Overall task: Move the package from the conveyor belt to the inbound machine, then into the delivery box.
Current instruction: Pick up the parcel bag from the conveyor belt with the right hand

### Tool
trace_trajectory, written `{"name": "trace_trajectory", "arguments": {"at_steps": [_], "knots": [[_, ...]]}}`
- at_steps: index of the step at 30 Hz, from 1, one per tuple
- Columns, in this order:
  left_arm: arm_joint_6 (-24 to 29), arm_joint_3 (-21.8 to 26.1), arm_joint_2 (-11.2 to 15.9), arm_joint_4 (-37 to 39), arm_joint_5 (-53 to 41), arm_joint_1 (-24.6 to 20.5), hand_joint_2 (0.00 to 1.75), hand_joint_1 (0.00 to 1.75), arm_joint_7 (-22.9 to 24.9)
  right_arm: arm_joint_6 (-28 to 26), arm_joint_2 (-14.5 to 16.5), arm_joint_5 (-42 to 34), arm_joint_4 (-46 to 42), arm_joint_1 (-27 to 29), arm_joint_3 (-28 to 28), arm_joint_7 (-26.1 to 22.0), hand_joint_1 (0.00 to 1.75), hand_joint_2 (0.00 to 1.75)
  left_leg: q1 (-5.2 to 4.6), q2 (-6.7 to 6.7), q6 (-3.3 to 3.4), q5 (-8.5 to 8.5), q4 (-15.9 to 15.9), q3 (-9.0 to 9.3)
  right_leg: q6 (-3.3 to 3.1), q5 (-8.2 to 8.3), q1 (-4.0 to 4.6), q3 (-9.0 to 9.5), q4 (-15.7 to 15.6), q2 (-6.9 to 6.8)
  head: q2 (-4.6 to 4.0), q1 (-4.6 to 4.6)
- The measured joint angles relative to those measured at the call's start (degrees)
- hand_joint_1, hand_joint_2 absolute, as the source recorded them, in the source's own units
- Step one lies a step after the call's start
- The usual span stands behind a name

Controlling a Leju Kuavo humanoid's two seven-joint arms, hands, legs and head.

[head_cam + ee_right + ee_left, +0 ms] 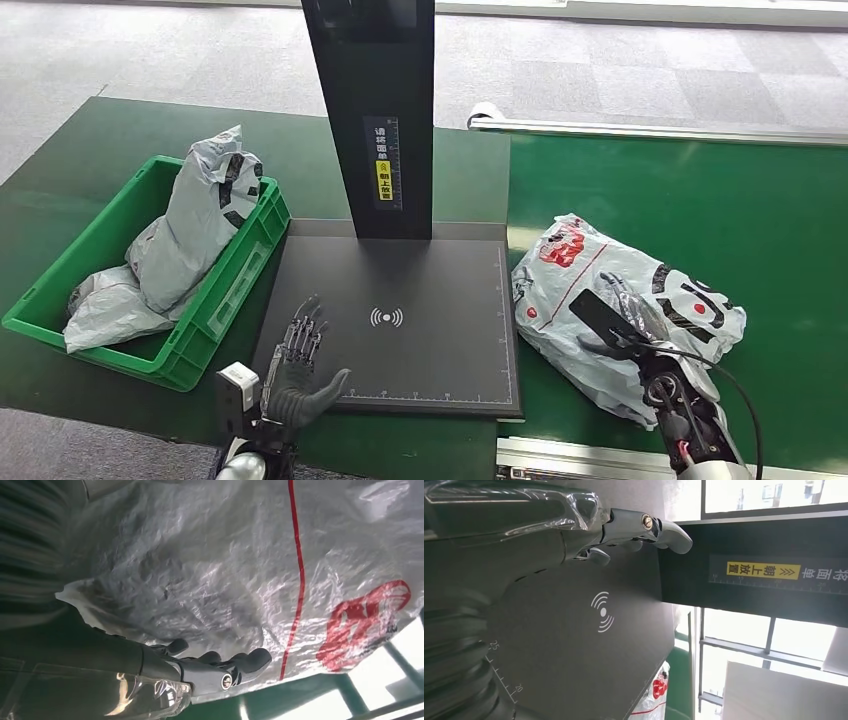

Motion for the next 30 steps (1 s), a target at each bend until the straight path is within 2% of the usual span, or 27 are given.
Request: {"name": "trace_trajectory", "arguments": {"at_steps": [4,16,20,30], "knots": [[-0.1,-0.3,0.0,0.3,0.0,-0.3,1.75,0.0,-0.3,3.8,-1.2,-2.4,4.8,-1.9,-0.4,-1.6,0.0,1.75,0.0,-0.01,0.0,0.0,0.0,0.0,0.0,0.0,0.0,0.0,0.0,0.0,0.0,0.0],[0.1,-0.5,0.2,0.6,0.0,-0.6,1.75,0.0,-0.5,8.3,-2.0,-7.7,11.5,-4.5,-2.5,-5.2,0.0,1.75,0.0,-0.01,0.0,0.0,0.0,0.0,0.0,0.0,0.0,0.01,0.0,0.0,0.0,0.0],[0.3,-0.5,0.2,0.6,0.0,-0.5,1.75,0.0,-0.5,8.9,-1.9,-8.9,12.2,-4.8,-2.9,-5.6,1.75,1.75,0.0,-0.01,0.0,0.0,0.0,0.0,0.0,0.0,0.0,0.02,0.0,-0.01,0.0,0.0],[0.6,-0.4,0.2,0.5,0.0,-0.3,1.75,0.0,-0.5,9.4,-1.8,-11.0,12.7,-5.3,-4.5,-6.4,1.75,1.75,0.01,-0.01,0.0,0.0,0.0,0.01,0.0,0.0,0.01,0.02,0.0,0.0,0.0,-0.01]]}}
